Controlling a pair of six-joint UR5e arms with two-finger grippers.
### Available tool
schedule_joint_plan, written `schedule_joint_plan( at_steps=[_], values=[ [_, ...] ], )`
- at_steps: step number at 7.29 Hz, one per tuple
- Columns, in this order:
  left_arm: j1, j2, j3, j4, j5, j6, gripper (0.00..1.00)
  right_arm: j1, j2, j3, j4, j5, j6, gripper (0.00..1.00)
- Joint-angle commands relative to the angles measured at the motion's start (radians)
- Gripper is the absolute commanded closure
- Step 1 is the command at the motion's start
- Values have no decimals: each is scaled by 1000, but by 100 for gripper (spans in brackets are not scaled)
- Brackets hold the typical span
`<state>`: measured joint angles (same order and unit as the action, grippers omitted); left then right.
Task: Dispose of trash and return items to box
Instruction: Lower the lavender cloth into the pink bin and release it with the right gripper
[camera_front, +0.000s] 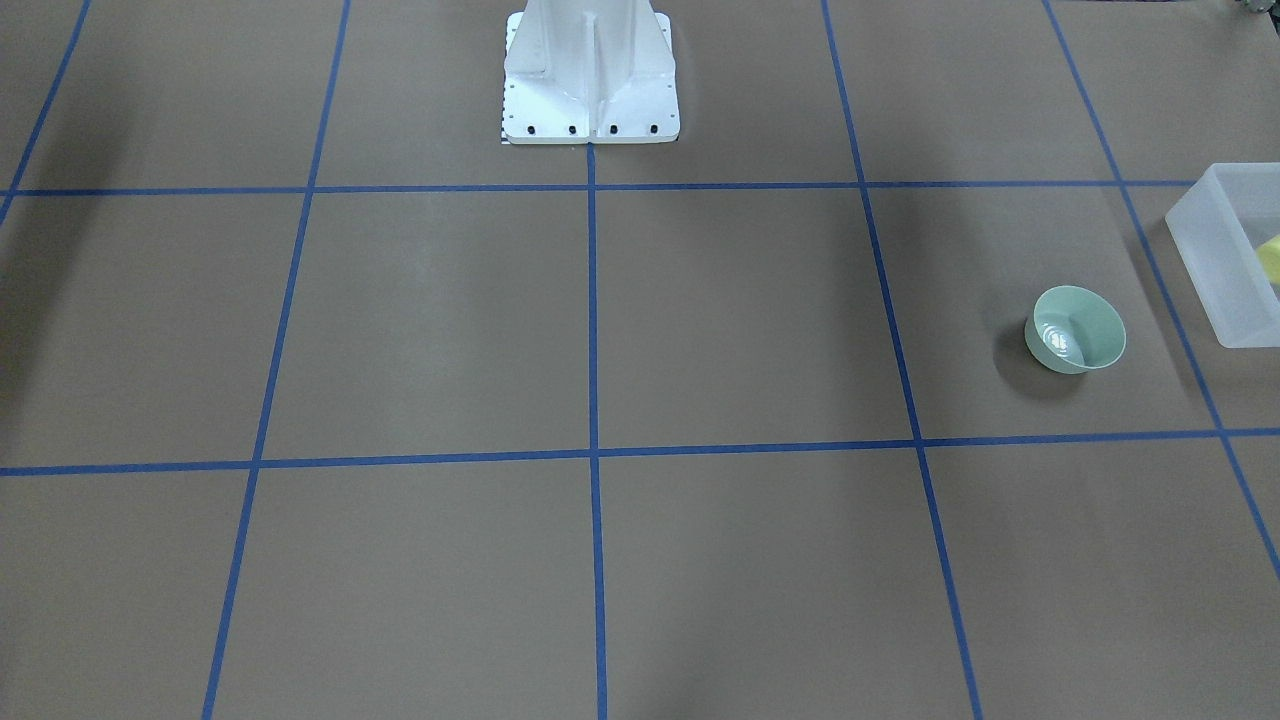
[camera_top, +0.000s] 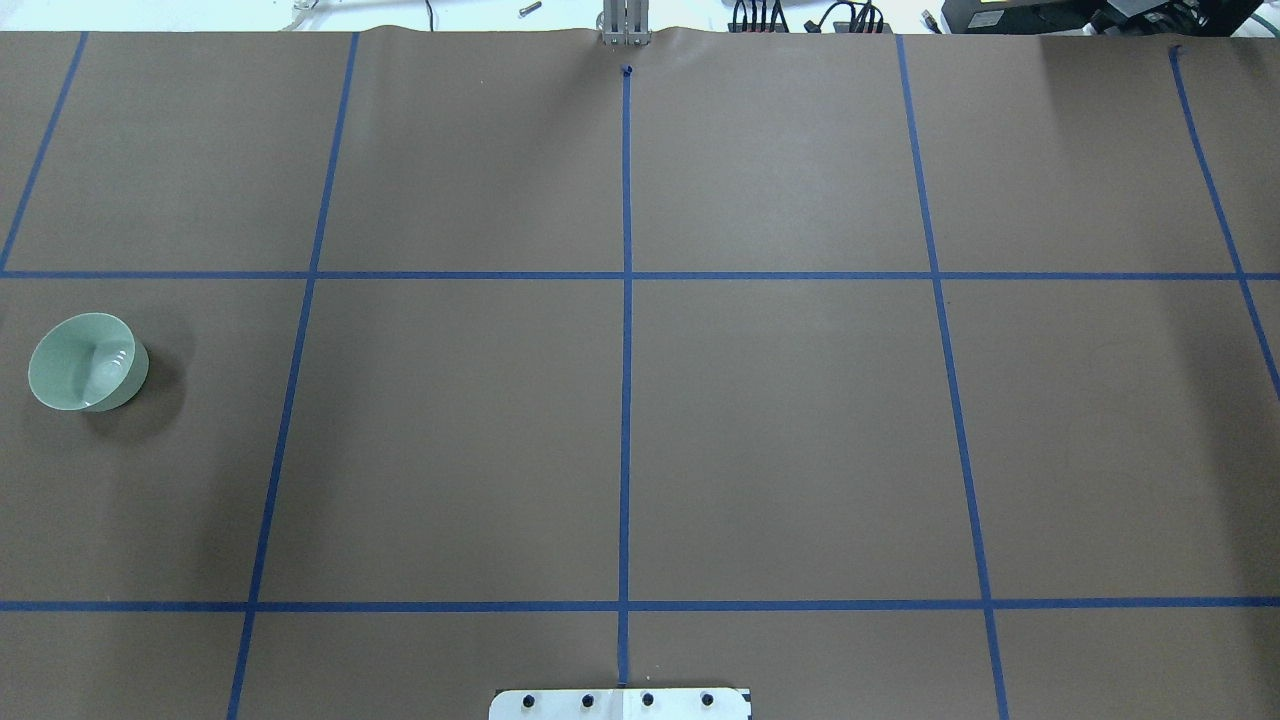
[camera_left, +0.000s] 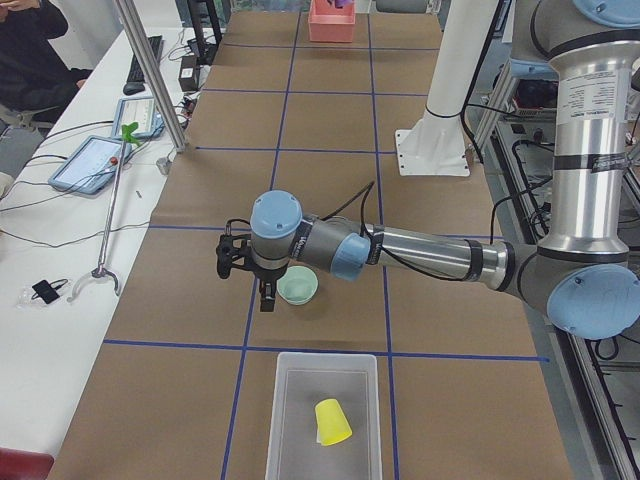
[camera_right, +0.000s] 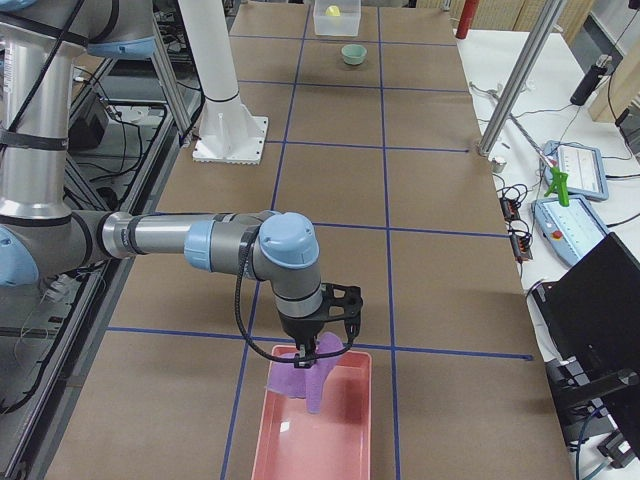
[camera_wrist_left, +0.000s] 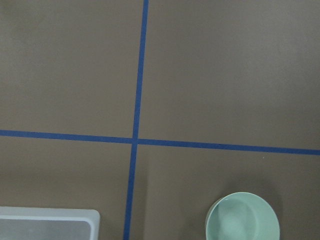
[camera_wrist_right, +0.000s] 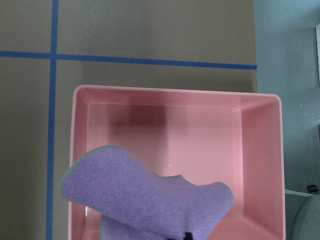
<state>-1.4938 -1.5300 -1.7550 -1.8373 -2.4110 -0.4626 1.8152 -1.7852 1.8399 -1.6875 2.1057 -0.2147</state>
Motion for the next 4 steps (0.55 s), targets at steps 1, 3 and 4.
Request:
schedule_joint_plan(
  at_steps=[1, 3, 4],
  values=[
    [105, -2, 49, -155, 55, -166, 2, 1, 1, -115, 81, -64, -26, 100],
    [118, 5, 91, -214, 56, -171, 2, 1, 22, -300, 315, -73, -22, 100],
    [128, 8, 91, -214, 56, -171, 2, 0, 56, -383, 359, -72, -23, 100]
  ],
)
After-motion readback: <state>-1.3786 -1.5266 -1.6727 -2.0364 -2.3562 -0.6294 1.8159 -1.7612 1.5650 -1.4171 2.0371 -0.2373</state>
